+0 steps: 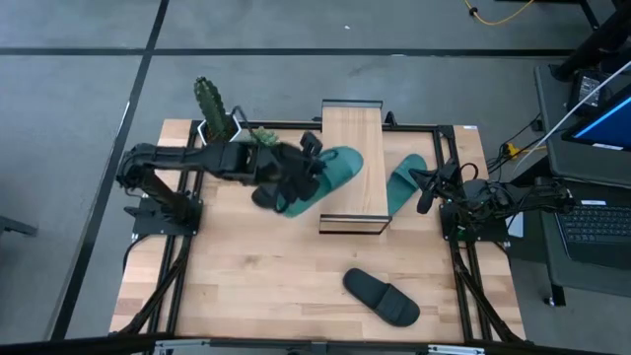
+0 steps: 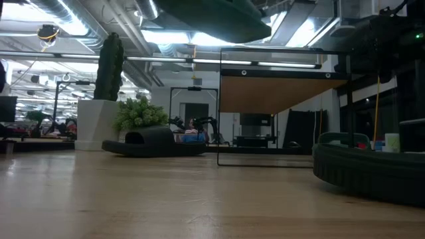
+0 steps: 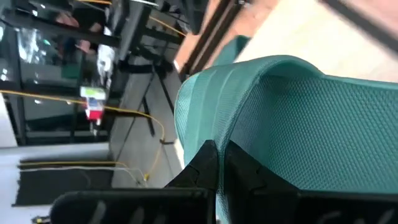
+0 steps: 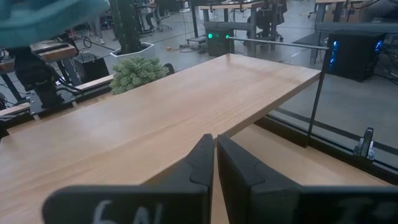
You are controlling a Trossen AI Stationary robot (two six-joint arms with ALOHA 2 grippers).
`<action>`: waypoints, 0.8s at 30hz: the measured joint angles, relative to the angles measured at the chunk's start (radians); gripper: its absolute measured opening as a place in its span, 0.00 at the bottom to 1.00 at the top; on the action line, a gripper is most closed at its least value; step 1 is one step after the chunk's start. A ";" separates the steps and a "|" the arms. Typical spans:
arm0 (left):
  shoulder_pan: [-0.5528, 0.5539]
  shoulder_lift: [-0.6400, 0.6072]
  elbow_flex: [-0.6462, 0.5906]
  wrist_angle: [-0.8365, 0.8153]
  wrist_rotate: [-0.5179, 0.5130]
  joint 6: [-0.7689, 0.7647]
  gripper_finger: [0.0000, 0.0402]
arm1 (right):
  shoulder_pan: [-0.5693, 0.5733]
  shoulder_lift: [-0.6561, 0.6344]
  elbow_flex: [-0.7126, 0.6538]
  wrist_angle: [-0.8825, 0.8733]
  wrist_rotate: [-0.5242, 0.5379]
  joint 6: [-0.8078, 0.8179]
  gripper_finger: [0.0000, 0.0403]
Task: Pick and place slides into the shelf
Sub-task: Put the bottom green slide on the shelf
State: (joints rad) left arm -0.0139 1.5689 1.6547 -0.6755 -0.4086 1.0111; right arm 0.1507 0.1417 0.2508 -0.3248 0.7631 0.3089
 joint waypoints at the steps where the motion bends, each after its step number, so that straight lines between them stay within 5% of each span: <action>1: 0.019 0.001 0.000 0.013 0.027 0.021 0.01 | 0.000 0.000 0.000 0.000 -0.004 0.002 0.06; 9: 0.155 0.006 0.000 0.079 0.358 0.151 0.01 | 0.000 0.000 0.000 0.001 -0.127 0.003 0.06; 18: 0.256 0.049 -0.001 0.094 0.426 0.237 0.01 | 0.000 0.000 0.000 0.019 -0.132 0.000 0.06; 24: 0.313 0.077 0.000 0.120 0.573 0.345 0.01 | 0.000 0.000 0.000 0.028 -0.129 -0.027 0.06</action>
State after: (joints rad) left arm 0.2987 1.6458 1.6546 -0.5551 0.1641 1.3564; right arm 0.1509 0.1417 0.2508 -0.2973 0.6337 0.2820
